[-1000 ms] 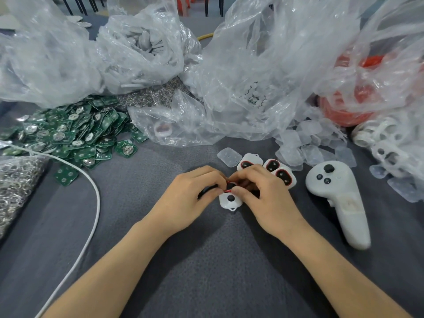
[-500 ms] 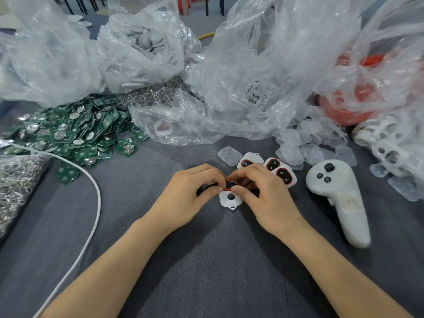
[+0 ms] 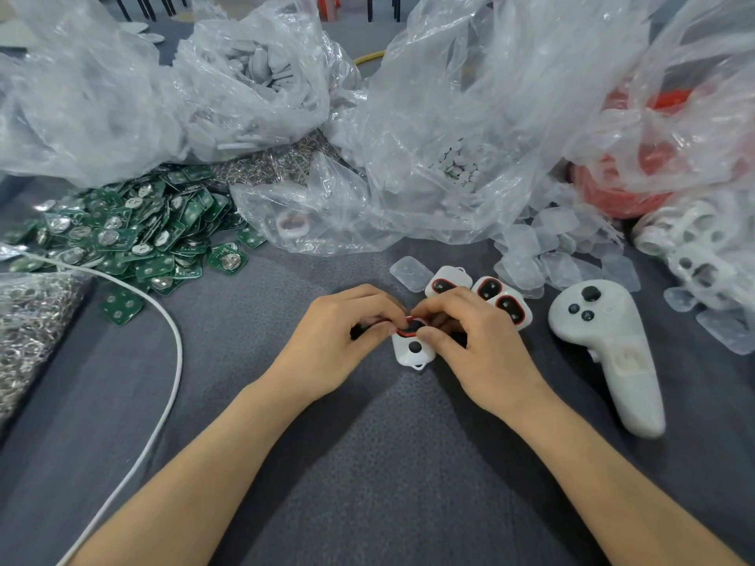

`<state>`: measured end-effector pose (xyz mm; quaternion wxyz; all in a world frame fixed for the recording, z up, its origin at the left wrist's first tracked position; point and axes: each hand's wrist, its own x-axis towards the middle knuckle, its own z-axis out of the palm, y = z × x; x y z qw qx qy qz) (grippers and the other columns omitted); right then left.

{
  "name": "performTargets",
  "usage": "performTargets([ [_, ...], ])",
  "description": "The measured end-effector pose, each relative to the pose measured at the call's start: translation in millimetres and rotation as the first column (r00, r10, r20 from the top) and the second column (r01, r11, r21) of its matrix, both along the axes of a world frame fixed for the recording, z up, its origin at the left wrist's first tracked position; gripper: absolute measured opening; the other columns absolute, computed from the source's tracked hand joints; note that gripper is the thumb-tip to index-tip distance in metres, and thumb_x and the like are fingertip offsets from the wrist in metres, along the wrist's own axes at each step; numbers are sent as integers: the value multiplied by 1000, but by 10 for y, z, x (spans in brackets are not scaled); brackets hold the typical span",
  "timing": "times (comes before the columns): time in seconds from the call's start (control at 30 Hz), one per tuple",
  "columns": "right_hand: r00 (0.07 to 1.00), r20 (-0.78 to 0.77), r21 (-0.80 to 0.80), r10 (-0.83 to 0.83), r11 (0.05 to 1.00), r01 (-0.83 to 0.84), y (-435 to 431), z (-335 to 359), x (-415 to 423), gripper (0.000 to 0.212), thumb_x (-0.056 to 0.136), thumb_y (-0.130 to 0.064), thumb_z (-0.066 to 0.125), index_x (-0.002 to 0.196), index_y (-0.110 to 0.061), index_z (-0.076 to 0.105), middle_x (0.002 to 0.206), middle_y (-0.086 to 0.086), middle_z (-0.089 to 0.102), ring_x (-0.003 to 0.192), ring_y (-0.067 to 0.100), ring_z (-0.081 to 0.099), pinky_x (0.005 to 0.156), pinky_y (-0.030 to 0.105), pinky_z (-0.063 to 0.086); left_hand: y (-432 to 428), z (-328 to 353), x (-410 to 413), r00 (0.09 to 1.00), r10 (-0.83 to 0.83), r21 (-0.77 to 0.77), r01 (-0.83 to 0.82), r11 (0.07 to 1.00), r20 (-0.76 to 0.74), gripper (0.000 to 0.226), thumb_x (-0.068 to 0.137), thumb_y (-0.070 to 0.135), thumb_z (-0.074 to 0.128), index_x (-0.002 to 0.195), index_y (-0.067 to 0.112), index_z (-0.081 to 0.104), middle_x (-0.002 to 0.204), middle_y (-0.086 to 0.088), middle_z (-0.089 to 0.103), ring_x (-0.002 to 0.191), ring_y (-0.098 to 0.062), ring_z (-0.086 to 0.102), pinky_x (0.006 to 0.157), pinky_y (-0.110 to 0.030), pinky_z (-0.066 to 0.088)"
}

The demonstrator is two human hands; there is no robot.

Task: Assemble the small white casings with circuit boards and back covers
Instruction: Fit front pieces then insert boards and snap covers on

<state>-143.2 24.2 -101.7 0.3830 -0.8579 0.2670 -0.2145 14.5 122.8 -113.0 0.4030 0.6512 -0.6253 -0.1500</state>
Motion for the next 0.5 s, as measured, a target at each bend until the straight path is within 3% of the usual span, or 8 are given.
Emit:
performTargets([
  [0.5,1000,22,13,-15,1000,15,33,-13,18,16,84,-9,70,98,-14,70,95,-2,62,84,5,59,76,10,44,35,60,78,996,-71,51,73,996,-48,10,83,0,70,86,10,73,104,4,70,98,-4,65,86,-17,49],
])
